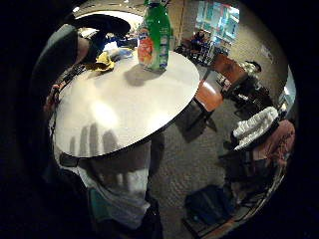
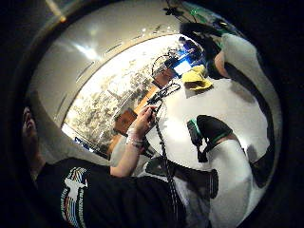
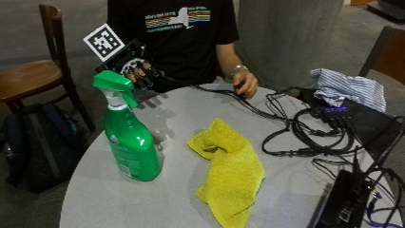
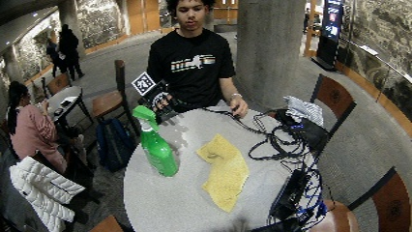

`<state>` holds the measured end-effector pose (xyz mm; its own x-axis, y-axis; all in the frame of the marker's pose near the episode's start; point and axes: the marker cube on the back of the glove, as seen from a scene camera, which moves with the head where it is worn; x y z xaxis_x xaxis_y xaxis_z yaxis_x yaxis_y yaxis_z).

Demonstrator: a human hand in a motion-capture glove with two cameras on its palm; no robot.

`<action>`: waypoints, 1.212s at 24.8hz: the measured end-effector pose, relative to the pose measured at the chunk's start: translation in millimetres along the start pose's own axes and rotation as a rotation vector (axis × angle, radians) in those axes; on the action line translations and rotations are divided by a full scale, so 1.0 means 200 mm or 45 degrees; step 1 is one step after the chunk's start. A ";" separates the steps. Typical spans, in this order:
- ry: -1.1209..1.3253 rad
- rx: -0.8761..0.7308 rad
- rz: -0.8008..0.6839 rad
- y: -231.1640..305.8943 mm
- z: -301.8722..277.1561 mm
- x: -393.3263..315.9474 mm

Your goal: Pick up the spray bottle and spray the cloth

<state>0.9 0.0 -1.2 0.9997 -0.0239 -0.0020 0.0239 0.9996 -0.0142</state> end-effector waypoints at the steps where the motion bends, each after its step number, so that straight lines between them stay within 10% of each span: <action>1: 0.001 -0.004 0.003 0.00 0.00 0.00; 19: -0.019 -0.035 0.065 0.05 -0.05 0.03; 30: -0.852 0.305 0.488 -0.02 -0.10 0.12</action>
<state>23.8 -4.3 -20.3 0.7258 0.2593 0.6371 -0.3972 0.9142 0.0804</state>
